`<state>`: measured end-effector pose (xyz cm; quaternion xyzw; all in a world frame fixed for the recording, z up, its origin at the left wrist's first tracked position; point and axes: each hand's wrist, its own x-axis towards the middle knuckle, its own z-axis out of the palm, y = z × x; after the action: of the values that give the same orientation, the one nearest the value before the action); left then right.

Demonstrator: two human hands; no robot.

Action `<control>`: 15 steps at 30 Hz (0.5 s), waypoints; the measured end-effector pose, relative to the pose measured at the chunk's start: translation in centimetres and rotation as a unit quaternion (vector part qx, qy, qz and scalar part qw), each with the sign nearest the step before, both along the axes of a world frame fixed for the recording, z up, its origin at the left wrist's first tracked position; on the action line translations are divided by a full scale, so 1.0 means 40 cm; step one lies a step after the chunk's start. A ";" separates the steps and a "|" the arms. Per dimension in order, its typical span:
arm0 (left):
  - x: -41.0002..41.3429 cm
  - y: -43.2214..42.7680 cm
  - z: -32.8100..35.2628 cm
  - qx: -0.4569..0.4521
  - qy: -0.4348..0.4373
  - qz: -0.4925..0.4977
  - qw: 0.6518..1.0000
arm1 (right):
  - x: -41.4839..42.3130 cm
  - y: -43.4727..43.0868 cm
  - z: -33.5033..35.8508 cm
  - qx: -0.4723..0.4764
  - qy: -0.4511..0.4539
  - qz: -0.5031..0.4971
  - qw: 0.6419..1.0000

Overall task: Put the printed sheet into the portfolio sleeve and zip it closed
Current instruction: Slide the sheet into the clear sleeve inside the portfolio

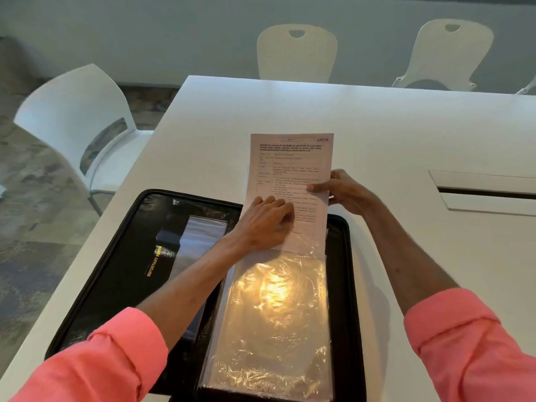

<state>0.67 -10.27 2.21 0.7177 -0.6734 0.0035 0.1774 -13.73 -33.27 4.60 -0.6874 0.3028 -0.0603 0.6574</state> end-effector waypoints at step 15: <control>-0.136 -0.126 0.027 -0.078 0.056 0.018 0.995 | 0.008 0.003 0.035 0.002 0.017 -0.024 1.000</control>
<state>-4.75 -15.31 3.28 0.7126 -0.6472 0.0184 0.2700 -13.41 -33.14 6.01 -0.6791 0.3307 -0.0639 0.6522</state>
